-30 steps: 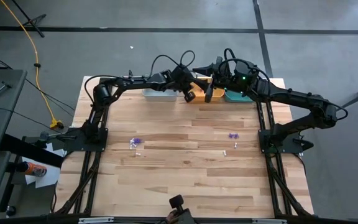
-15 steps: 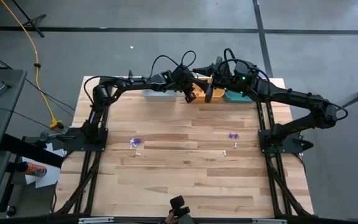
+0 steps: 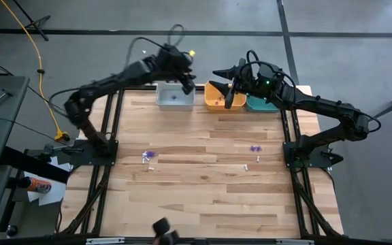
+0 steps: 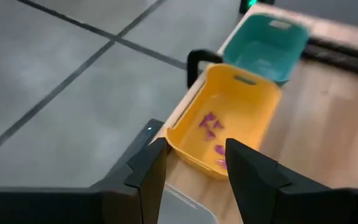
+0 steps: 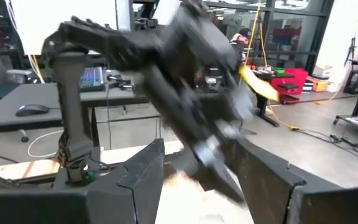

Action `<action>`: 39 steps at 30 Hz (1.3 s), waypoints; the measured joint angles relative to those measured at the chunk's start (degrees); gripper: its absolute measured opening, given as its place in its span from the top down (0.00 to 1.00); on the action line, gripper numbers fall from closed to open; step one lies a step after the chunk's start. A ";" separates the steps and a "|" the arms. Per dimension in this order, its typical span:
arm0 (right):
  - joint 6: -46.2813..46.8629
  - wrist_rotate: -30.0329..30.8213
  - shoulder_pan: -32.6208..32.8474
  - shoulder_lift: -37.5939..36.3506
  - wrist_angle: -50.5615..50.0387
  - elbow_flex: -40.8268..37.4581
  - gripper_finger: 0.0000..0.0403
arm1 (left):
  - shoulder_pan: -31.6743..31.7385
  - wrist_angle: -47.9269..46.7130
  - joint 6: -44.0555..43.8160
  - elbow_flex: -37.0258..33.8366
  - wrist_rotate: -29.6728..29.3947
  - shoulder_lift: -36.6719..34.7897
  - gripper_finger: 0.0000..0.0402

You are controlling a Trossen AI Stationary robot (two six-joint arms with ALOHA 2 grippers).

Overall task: Sort Halloween decoration
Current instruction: Put the white bone toy into the green bin

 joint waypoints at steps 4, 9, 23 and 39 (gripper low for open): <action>-0.15 -0.01 -0.08 0.00 -0.02 0.00 0.53 | -0.28 -0.96 -2.86 -1.17 5.49 -6.28 0.62; -0.15 -1.49 -0.06 0.00 -1.28 0.00 0.53 | -3.27 15.64 -8.48 -17.18 9.54 -15.88 0.62; 8.07 -22.64 0.40 0.00 -13.25 0.00 0.53 | -15.89 56.76 -17.00 -57.58 8.64 -39.80 0.62; 7.98 -19.70 2.37 0.00 -12.66 0.00 0.53 | -17.31 57.12 -10.17 -57.81 2.68 -41.85 0.62</action>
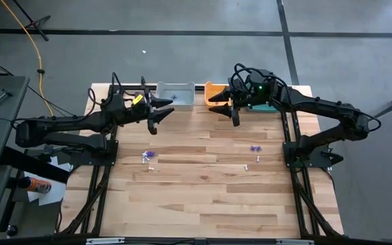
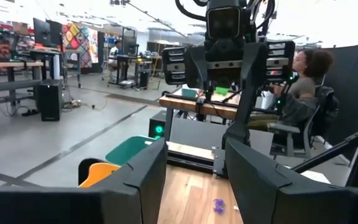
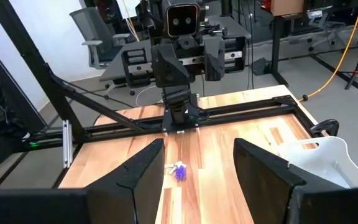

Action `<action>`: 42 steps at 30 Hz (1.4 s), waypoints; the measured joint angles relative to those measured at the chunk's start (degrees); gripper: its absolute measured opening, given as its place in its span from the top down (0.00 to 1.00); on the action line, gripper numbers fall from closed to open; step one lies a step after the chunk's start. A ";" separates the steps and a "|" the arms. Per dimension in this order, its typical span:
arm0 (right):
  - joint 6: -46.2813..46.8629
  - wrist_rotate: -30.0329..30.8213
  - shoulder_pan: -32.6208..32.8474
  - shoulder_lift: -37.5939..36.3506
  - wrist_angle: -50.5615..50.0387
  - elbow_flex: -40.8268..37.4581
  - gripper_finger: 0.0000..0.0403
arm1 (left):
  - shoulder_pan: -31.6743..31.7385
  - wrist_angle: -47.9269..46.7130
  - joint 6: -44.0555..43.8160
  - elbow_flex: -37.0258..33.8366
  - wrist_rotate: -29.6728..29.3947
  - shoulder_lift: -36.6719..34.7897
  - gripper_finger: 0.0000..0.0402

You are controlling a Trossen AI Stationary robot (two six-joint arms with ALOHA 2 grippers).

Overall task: Sort Halloween decoration
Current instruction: Put the white bone toy into the green bin

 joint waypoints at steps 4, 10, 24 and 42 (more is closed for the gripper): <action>0.05 0.01 0.00 0.00 0.01 0.00 0.53 | 0.00 -0.01 0.00 0.00 0.00 0.00 0.62; 17.32 0.15 -0.22 0.00 -7.54 0.05 0.53 | 0.23 -0.01 0.15 0.00 -0.34 0.00 0.62; 47.64 24.26 13.46 4.37 -71.97 -0.13 0.53 | 0.27 -0.57 -0.46 0.02 -1.09 0.02 0.62; 80.78 15.76 21.07 -1.81 -39.84 -32.77 0.53 | 0.29 -1.32 -2.01 0.04 -1.05 0.04 0.62</action>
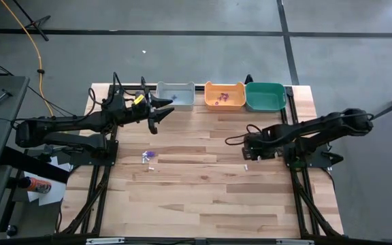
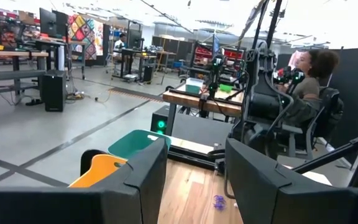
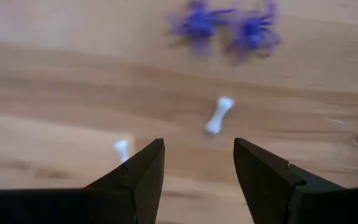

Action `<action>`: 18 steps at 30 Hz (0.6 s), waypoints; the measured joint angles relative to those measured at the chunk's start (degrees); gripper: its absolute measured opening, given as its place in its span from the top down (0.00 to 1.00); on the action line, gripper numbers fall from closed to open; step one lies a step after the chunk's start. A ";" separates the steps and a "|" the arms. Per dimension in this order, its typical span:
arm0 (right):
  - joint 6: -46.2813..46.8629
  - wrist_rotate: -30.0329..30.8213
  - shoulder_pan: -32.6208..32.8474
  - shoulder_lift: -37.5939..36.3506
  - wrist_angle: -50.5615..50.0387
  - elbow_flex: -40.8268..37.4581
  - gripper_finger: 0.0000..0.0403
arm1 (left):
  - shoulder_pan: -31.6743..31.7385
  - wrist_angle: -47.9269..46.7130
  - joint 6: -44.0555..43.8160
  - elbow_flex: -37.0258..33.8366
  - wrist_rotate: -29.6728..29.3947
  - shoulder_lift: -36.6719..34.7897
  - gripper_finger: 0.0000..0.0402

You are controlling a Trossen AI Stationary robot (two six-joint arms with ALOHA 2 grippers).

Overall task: Sort Halloween decoration
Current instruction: Put the white bone toy into the green bin

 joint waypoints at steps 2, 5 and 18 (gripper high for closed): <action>2.48 1.18 0.02 0.00 -0.01 -1.16 0.53 | 0.00 0.01 0.00 0.00 0.00 0.00 0.62; 4.27 2.66 0.00 0.00 0.85 -2.35 0.53 | 0.00 0.02 -0.02 0.00 0.01 0.00 0.62; 7.22 2.64 -0.02 -0.14 6.11 -7.40 0.53 | 0.00 -0.03 -0.55 0.00 0.01 0.00 0.62</action>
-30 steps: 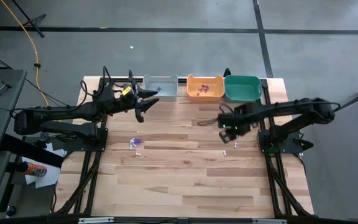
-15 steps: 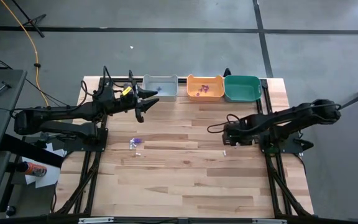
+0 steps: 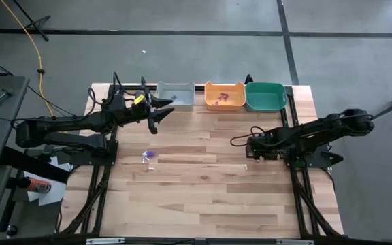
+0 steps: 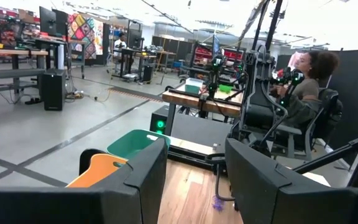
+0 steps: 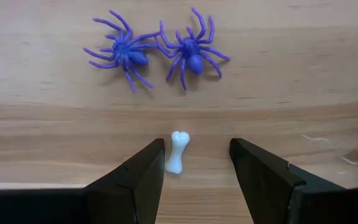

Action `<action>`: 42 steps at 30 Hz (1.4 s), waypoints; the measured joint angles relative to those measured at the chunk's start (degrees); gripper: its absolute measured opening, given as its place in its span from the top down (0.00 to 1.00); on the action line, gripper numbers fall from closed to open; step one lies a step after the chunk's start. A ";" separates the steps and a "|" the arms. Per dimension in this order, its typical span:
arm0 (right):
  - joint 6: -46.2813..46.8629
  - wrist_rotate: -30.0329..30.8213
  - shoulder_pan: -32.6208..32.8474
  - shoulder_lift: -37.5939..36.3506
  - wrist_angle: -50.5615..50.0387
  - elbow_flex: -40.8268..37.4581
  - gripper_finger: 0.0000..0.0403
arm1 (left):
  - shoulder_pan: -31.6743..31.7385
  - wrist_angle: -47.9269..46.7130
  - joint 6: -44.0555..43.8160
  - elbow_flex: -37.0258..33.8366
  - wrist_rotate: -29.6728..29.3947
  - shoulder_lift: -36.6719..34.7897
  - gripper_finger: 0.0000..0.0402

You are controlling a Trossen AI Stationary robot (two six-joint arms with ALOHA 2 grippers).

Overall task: Sort Halloween decoration
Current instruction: Put the white bone toy into the green bin

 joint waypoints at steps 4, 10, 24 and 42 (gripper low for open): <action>-0.14 -0.03 0.00 0.03 0.04 0.00 0.55 | -0.02 -0.01 0.00 0.00 -0.81 0.00 0.62; -1.27 -0.13 0.01 0.06 -0.33 -0.04 0.70 | 0.00 -0.02 0.04 0.00 -1.36 0.00 0.62; -5.68 -0.12 0.02 0.10 0.73 -0.07 0.98 | 0.00 -0.74 0.09 0.00 -1.51 0.00 0.62; -46.57 1.26 -1.35 -9.43 28.17 5.64 0.99 | 0.00 -0.92 0.09 0.00 -2.84 0.00 0.62</action>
